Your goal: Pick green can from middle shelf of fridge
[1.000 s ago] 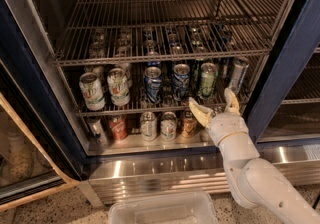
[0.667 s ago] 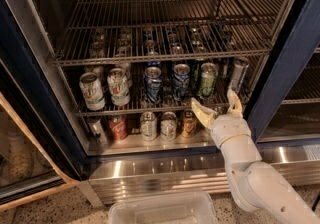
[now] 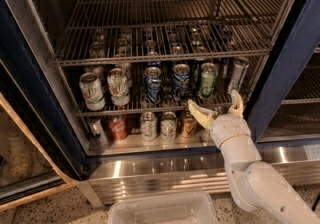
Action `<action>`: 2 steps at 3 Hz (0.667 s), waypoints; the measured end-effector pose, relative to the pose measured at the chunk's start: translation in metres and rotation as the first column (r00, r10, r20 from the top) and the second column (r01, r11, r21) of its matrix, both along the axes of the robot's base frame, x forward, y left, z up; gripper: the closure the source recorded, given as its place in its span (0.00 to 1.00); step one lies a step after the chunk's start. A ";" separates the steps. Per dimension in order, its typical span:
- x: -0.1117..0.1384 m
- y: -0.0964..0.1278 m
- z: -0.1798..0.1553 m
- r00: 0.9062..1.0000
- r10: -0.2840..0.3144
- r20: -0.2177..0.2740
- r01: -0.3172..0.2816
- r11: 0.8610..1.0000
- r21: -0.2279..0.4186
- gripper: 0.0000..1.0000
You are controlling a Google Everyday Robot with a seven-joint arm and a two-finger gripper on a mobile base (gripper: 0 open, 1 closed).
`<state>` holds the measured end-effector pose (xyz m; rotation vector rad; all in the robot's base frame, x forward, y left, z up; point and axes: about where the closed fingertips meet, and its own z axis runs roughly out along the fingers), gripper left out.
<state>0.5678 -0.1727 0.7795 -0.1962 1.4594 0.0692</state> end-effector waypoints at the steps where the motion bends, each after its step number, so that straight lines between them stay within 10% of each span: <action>1: 0.000 0.000 0.000 1.000 0.000 0.000 0.000 1.000 0.000 0.30; 2: 0.010 -0.001 0.001 1.000 -0.002 0.000 0.002 1.000 -0.002 0.41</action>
Offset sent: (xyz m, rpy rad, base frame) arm 0.0000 0.0000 0.0000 0.0000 0.0000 0.0000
